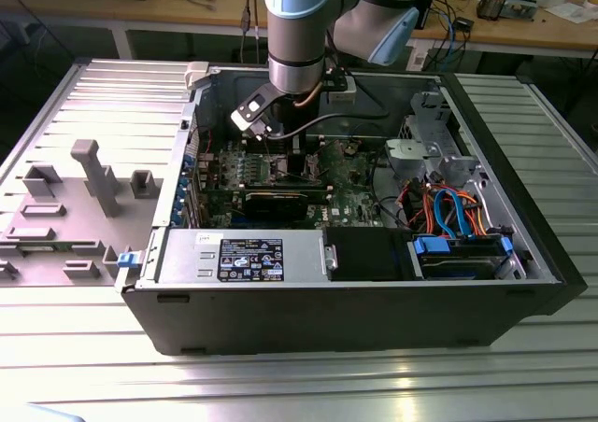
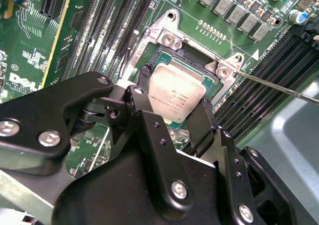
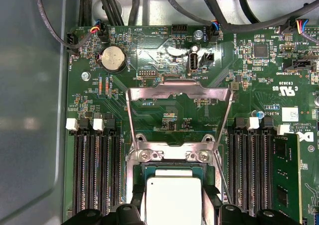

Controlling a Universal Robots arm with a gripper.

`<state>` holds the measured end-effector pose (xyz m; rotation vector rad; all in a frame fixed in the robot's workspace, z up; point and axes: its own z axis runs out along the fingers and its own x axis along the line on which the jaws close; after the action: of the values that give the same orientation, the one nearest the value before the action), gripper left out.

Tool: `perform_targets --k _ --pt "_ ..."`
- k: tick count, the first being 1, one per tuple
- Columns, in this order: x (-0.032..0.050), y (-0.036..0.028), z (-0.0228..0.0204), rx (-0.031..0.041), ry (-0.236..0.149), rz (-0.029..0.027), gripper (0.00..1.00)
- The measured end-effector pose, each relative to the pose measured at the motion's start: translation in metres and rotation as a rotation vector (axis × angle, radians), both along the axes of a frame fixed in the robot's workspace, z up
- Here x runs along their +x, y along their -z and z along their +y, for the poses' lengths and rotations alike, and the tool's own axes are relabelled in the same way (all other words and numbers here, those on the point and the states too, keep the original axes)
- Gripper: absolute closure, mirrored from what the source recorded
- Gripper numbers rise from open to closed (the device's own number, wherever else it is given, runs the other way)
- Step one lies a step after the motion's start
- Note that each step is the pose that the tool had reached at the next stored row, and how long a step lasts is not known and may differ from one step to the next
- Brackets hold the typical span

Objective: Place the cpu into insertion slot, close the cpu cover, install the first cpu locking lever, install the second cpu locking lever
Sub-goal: 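Place the cpu into insertion slot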

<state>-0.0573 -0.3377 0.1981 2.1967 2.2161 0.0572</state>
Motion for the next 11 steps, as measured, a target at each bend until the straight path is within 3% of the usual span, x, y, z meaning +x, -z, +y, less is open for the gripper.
perform_targets --k 11 --pt "0.0000 0.0002 0.0000 0.0000 0.000 0.0000 0.46"
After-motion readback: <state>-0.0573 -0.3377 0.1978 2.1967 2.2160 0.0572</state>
